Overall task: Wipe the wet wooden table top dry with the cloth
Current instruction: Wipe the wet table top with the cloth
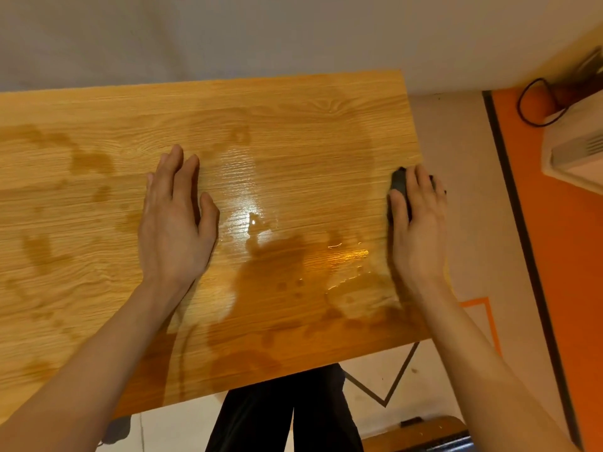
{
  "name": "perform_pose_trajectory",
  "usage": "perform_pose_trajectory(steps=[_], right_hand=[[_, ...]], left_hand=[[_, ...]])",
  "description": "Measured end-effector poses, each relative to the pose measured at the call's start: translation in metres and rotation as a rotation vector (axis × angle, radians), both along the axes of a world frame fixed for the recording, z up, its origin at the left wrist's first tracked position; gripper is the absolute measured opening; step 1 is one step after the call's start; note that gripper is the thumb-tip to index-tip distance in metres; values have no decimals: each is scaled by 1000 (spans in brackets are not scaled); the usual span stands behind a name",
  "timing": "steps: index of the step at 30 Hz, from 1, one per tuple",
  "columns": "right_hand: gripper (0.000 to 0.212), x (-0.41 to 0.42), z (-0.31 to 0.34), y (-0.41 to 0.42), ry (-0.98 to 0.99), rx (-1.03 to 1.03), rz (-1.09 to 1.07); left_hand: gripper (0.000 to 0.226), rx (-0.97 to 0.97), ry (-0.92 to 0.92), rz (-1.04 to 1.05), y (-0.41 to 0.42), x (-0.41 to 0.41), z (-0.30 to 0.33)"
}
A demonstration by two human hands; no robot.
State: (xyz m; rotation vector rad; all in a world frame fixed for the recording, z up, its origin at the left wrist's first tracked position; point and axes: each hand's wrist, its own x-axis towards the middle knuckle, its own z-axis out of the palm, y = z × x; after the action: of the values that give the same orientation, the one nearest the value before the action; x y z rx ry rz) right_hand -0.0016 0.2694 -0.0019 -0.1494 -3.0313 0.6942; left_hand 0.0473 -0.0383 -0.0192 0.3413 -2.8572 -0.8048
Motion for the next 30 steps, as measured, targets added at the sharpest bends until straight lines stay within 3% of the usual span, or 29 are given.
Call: perform_pose_trajectory(steps=[4,6,8,11,13,16,19,24,27,30], right_hand=[[47,17,-5,-52,32,32,-82],[47,34,-11,-95,55,175,80],[50,51,-11,-129,27,181,274],[46,44,-6,-107,25,229,474],[43,31,-3,-56,25,264,376],[45,24,5,8,-41,20,39],[46,34,0,-14,-6,-28,-79],[51,71,-5,-108,20,155,285],[50,69,-1,-100,-7,111,505],[43,50,4,-25,38,102,345]], left_hand=[[49,-6,2,-3,0,-1,0],[49,-5,1,-3,0,-2,1],[50,-20,3,0,1,-1,0],[51,-12,6,8,1,0,0],[51,-7,7,5,1,-1,-1],[50,-23,10,-3,1,1,-3],[49,-26,24,-6,0,1,-3],[50,-9,13,-26,-3,0,-5],[50,19,-15,-46,-5,0,-2],[52,60,-51,-68,-2,6,3]])
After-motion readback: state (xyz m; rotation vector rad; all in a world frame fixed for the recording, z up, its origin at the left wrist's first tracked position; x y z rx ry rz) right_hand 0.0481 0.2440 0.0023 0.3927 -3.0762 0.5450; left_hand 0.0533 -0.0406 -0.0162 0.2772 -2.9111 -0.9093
